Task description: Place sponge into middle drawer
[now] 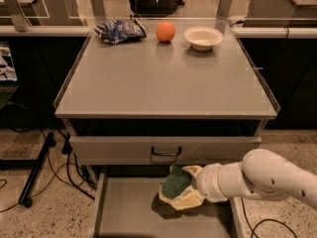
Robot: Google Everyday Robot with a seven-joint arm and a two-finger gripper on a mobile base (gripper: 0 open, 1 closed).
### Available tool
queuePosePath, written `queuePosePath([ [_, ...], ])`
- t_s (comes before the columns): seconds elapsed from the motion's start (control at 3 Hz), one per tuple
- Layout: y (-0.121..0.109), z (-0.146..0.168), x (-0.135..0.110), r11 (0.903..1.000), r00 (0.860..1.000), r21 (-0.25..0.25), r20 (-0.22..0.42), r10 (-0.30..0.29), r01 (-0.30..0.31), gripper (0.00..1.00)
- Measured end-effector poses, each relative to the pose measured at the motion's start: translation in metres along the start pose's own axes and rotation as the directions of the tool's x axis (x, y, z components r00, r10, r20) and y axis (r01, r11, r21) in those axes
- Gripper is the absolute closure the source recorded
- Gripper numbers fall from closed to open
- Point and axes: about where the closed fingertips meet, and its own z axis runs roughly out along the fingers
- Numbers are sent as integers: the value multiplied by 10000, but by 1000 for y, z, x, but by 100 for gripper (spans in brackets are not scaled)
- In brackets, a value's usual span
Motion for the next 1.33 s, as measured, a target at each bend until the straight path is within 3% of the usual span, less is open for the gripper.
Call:
queuePosePath([
  [0.33, 5, 22, 49, 9931, 9931, 7, -34, 1176, -1176, 100],
  [0.67, 4, 25, 53, 9924, 9924, 41, -54, 1233, -1233, 100],
  [1.0, -12, 79, 116, 9709, 9719, 704, -392, 2321, -2290, 100],
  [1.33, -31, 140, 185, 9265, 9237, 969, -914, 3720, -3635, 100],
])
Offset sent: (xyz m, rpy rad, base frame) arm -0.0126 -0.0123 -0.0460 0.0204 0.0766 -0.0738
